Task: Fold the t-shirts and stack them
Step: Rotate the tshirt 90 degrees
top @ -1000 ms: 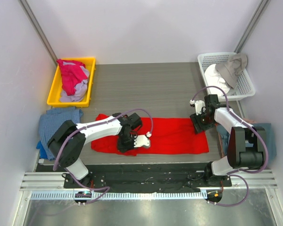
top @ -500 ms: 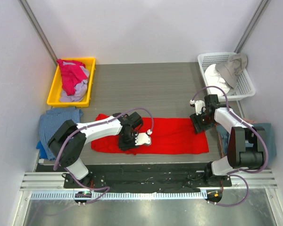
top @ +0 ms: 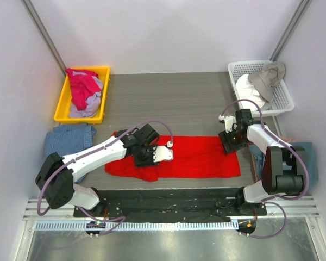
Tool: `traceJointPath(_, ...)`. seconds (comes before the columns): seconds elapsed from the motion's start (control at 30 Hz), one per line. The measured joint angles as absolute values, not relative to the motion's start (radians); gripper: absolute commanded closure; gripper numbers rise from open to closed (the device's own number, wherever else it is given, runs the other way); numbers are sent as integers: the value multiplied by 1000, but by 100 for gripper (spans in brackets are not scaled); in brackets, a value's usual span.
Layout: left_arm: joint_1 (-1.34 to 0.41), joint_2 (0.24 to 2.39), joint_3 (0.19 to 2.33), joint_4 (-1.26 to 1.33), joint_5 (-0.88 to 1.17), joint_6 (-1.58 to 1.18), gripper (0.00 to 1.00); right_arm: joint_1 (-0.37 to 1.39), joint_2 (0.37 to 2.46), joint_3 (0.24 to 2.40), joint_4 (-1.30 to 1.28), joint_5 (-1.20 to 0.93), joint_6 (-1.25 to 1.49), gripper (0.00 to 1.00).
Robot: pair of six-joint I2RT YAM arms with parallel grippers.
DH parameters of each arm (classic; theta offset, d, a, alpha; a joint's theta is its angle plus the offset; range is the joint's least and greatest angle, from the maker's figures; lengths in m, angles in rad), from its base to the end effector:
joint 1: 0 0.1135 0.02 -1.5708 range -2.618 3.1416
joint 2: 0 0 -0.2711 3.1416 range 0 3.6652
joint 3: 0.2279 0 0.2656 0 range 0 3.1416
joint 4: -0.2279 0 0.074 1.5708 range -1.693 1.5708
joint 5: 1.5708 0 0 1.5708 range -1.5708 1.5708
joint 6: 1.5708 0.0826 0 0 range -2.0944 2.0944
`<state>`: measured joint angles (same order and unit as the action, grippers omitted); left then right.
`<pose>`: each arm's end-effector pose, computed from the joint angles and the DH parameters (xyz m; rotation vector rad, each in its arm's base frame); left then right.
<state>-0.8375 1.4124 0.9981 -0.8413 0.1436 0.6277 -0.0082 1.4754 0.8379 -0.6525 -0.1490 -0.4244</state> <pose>0.1830 -0.2208 0.1839 1.9187 2.0843 -0.2498 0.2810 0.0100 0.1280 -0.6146 2.7662 0.1206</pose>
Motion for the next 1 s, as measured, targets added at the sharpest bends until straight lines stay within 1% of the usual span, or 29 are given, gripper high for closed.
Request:
traceJointPath(0.23,-824,1415,962,-771,75,632,57,-8,1475,844,-654,-150,-424,39)
traceJointPath(0.3,-801,1426,941,-748,58,633,55,-8,1475,847,-656,-151,-425,37)
traceJointPath(0.4,-746,1449,926,-720,37,635,54,-8,1475,858,-664,-156,-428,32)
traceJointPath(0.43,-724,1457,926,-708,32,635,53,-7,1475,863,-666,-158,-429,29)
traceJointPath(0.5,-694,1466,926,-684,24,636,53,-7,1475,877,-671,-161,-432,26)
traceJointPath(0.83,-590,1626,936,-587,-17,636,55,85,1477,949,-679,-164,-434,25)
traceJointPath(1.0,-559,1663,973,-562,-19,636,57,98,1493,953,-680,-163,-434,25)
